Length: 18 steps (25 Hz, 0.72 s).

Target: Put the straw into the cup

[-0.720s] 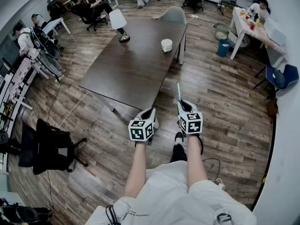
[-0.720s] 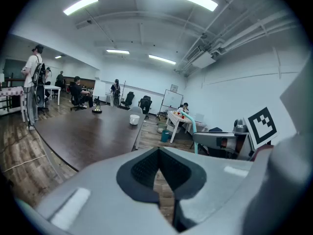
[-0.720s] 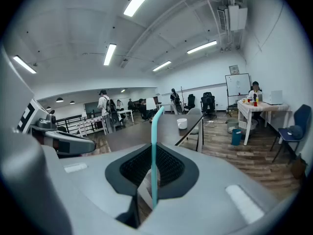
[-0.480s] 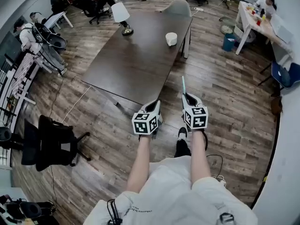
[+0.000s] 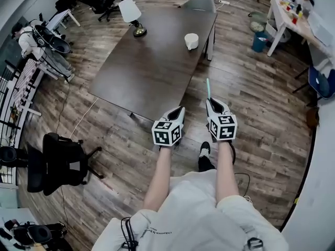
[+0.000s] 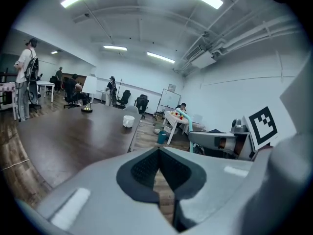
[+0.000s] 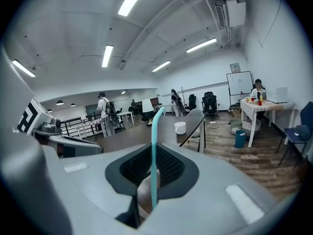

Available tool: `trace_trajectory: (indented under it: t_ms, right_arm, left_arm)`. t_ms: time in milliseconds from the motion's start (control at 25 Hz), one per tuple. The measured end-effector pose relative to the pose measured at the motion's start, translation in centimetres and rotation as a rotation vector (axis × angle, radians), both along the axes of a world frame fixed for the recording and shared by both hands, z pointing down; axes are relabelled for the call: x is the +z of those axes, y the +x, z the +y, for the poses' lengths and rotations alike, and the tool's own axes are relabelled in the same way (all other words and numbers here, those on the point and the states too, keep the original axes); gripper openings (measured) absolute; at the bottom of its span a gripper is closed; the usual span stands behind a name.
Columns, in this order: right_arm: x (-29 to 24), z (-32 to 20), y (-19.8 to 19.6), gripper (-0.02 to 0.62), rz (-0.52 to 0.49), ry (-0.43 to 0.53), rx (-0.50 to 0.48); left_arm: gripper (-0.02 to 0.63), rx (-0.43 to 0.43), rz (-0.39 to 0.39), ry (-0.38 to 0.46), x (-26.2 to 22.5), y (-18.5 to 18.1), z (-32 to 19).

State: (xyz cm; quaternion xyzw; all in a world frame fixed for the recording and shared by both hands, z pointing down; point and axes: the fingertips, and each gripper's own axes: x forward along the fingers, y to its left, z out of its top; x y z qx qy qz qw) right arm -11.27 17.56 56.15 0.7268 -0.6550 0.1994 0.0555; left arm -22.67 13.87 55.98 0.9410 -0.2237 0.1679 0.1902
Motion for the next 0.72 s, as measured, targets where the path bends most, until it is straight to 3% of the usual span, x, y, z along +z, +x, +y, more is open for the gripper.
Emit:
trace_trajectory:
  t_ms: [400,600,720]
  right_arm:
    - [0.7,-5.9,5.2,0.051,-0.005,-0.033,-0.079]
    - [1.9,-10.3,9.8,0.051,-0.09,-0.066,0.014]
    - [1.6,-10.6,9.7,0.051,-0.087,-0.071,-0.004]
  left_arm:
    - [0.001,-0.056,-0.027,-0.019,0.5,6.9,-5.1]
    - [0.001,-0.132,-0.046,-0.007,-1.4,12.6,-10.7]
    - [0.0,-0.182,-0.032,0.013,-3.1,13.9,-11.8]
